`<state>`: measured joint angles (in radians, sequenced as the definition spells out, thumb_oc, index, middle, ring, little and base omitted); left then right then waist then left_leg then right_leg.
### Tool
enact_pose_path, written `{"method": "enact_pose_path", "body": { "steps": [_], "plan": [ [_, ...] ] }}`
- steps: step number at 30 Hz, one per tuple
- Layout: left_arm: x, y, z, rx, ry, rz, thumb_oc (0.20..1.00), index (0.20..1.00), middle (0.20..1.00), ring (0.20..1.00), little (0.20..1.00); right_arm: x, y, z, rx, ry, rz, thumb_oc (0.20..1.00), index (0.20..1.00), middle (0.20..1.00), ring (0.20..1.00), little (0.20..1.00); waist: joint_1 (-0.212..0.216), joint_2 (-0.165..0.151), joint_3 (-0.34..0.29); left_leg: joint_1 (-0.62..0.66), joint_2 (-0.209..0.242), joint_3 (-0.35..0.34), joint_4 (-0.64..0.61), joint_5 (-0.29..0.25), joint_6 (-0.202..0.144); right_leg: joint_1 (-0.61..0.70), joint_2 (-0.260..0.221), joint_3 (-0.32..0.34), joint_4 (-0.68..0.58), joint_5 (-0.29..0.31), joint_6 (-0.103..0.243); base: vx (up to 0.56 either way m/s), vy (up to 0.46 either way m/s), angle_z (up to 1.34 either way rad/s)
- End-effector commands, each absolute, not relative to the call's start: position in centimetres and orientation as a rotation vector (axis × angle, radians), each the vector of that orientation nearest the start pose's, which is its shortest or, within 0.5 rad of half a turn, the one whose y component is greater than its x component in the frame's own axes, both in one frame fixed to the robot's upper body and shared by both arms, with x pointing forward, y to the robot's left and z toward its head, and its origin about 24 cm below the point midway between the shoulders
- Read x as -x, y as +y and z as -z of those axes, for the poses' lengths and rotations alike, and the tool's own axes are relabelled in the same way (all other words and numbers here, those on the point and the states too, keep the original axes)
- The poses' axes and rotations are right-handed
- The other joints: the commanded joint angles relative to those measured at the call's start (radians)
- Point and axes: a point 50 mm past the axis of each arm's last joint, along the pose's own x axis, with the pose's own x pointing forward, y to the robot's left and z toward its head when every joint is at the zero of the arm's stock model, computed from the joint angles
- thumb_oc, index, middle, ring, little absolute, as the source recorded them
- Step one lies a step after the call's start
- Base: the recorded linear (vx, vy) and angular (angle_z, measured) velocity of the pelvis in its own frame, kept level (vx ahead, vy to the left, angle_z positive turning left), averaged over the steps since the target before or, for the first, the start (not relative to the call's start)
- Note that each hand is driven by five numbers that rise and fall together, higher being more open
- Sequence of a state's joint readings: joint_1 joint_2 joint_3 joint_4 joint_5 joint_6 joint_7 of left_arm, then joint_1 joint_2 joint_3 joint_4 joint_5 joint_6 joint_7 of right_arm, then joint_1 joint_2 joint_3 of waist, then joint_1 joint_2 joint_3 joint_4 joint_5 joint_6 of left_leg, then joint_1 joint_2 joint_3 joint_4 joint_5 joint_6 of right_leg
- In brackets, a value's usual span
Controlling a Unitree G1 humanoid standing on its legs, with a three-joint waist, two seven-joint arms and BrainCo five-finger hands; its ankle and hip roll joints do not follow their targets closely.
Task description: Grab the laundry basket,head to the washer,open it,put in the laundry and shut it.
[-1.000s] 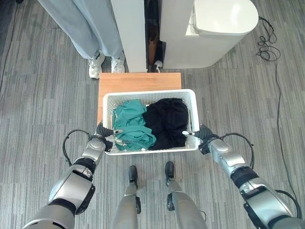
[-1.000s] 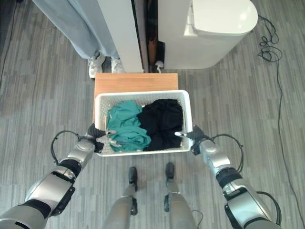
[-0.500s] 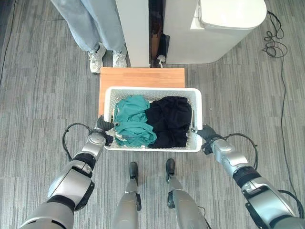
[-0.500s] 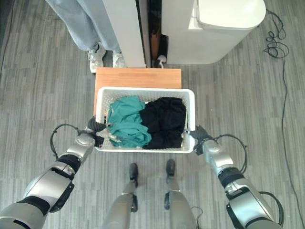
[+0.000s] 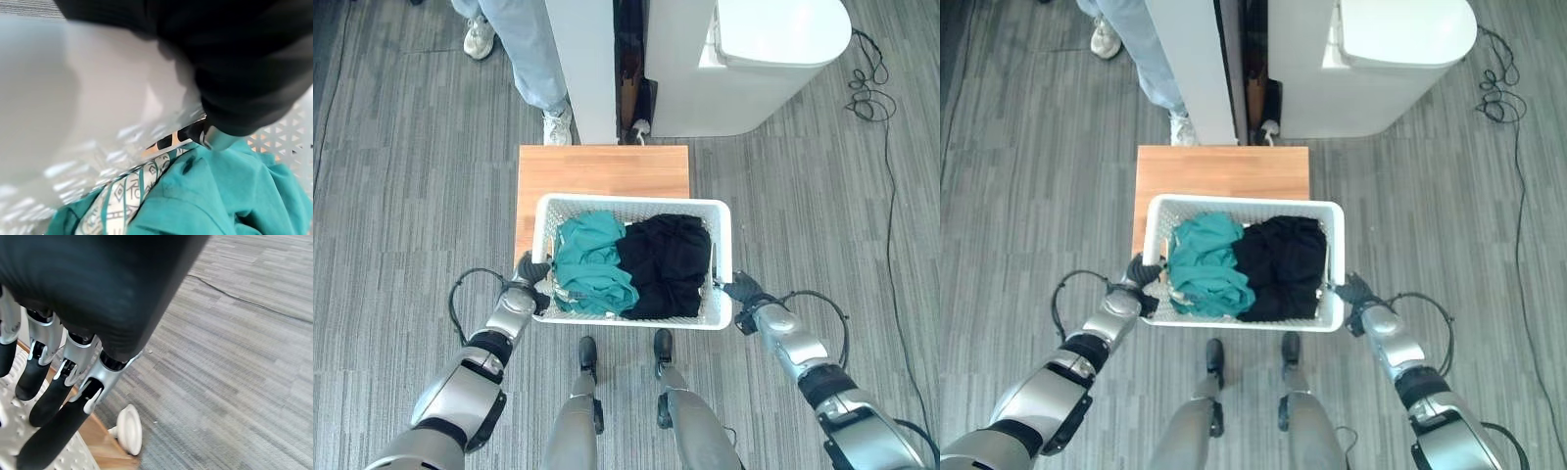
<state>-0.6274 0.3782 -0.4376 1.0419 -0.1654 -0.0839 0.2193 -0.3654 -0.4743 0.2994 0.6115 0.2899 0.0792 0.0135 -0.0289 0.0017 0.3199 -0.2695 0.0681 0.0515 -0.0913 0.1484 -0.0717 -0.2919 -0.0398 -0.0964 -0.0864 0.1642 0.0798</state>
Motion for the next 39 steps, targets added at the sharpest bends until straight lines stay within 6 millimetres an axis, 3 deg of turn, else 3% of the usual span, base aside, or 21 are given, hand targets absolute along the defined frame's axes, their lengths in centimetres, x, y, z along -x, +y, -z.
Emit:
{"method": "enact_pose_path", "body": {
  "steps": [1, 8, 16, 23, 24, 28, 29, 32, 35, 39],
  "plan": [
    [-31.7, 17.2, 2.9, -0.506, 0.396, 0.112, 0.2, 0.2, 0.2, 0.2, 0.2, -29.8, -20.8, -0.5, 0.262, 0.296, -0.16, 0.2, 0.2, 0.2, 0.2, 0.2, -0.009, -0.014, -0.049, 0.049, -0.033, -0.043, 0.004, -0.072, 0.016, 0.039, -0.065, 0.04, -0.001, -0.042, 0.067, 0.04, -0.017, 0.06],
    [-29.3, 17.4, 4.3, -0.453, 0.405, 0.145, 0.2, 0.2, 0.2, 0.2, 0.2, -27.4, -21.8, 1.0, 0.211, 0.317, -0.114, 0.2, 0.2, 0.2, 0.2, 0.2, 0.001, -0.003, -0.119, 0.161, -0.032, -0.044, 0.004, -0.087, 0.017, 0.163, -0.064, 0.012, -0.001, -0.079, 0.058, 0.02, -0.012, 0.07],
    [-27.7, 18.5, 3.8, -0.449, 0.35, 0.172, 0.2, 0.2, 0.2, 0.2, 0.2, -25.2, -23.3, 1.0, 0.246, 0.314, -0.098, 0.2, 0.2, 0.2, 0.2, 0.2, 0.009, -0.006, -0.187, 0.24, -0.039, -0.044, 0.004, -0.106, 0.029, 0.249, -0.07, -0.004, 0.01, -0.097, 0.063, 0.02, 0.019, 0.02],
    [-26.3, 19.1, 2.8, -0.451, 0.298, 0.227, 0.2, 0.2, 0.2, 0.2, 0.2, -23.2, -24.4, 1.6, 0.222, 0.35, -0.093, 0.2, 0.2, 0.2, 0.2, 0.2, 0.019, -0.01, -0.239, 0.305, -0.072, -0.045, 0.032, -0.156, 0.06, 0.305, -0.105, 0.005, 0.025, -0.103, 0.082, 0.02, 0.112, 0.06],
    [-26.1, 19.1, 2.3, -0.467, 0.279, 0.255, 0.2, 0.2, 0.2, 0.2, 0.2, -22.7, -24.4, 1.9, 0.197, 0.365, -0.102, 0.2, 0.2, 0.2, 0.2, 0.2, 0.019, -0.014, -0.24, 0.302, -0.089, -0.037, 0.068, -0.18, 0.07, 0.306, -0.125, 0.014, 0.026, -0.088, 0.096, -0.08, 0.155, -0.02],
    [-26.3, 19.1, 1.1, -0.504, 0.235, 0.303, 0.2, 0.2, 0.2, 0.2, 0.2, -22.4, -24.2, 2.4, 0.172, 0.385, -0.111, 0.2, 0.2, 0.2, 0.2, 0.2, 0.005, -0.022, -0.227, 0.246, -0.122, -0.014, 0.106, -0.19, 0.089, 0.219, -0.16, 0.07, 0.034, -0.019, 0.127, -0.27, 0.212, -0.24],
    [-26.3, 18.9, 1.3, -0.537, 0.247, 0.332, 0.2, 0.2, 0.2, 0.2, 0.2, -22.0, -23.8, 3.1, 0.116, 0.407, -0.112, 0.2, 0.2, 0.2, 0.2, 0.2, -0.006, -0.029, -0.197, 0.183, -0.125, -0.016, 0.149, -0.18, 0.104, 0.169, -0.126, 0.144, 0.135, -0.067, 0.112, -0.36, 0.118, -0.42],
    [-26.1, 18.9, 1.8, -0.551, 0.266, 0.34, 0.2, 0.2, 0.2, 0.2, 0.2, -21.6, -23.8, 3.5, 0.104, 0.424, -0.112, 0.2, 0.2, 0.2, 0.2, 0.2, 0.001, -0.028, -0.201, 0.175, -0.125, -0.012, 0.15, -0.176, 0.107, 0.174, -0.111, 0.136, 0.17, -0.104, 0.1, -0.16, 0.059, -0.03],
    [-24.5, 20.1, 3.4, -0.547, 0.356, 0.305, 0.2, 0.2, 0.2, 0.2, 0.2, -21.2, -23.2, 4.8, 0.069, 0.479, -0.127, 0.2, 0.2, 0.2, 0.2, 0.2, 0.061, -0.022, -0.221, 0.172, -0.109, 0.044, 0.128, -0.15, 0.113, 0.276, -0.076, -0.016, 0.277, -0.225, 0.069, -0.15, 0.058, -0.12],
    [-23.2, 21.2, 4.3, -0.51, 0.413, 0.266, 0.2, 0.2, 0.2, 0.2, 0.2, -22.1, -22.5, 4.4, 0.087, 0.464, -0.161, 0.2, 0.2, 0.2, 0.2, 0.2, 0.1, -0.021, -0.238, 0.153, -0.105, 0.108, 0.14, -0.143, 0.12, 0.339, -0.055, -0.065, 0.349, -0.282, 0.072, -0.13, 0.02, -0.5]
  ]
}}
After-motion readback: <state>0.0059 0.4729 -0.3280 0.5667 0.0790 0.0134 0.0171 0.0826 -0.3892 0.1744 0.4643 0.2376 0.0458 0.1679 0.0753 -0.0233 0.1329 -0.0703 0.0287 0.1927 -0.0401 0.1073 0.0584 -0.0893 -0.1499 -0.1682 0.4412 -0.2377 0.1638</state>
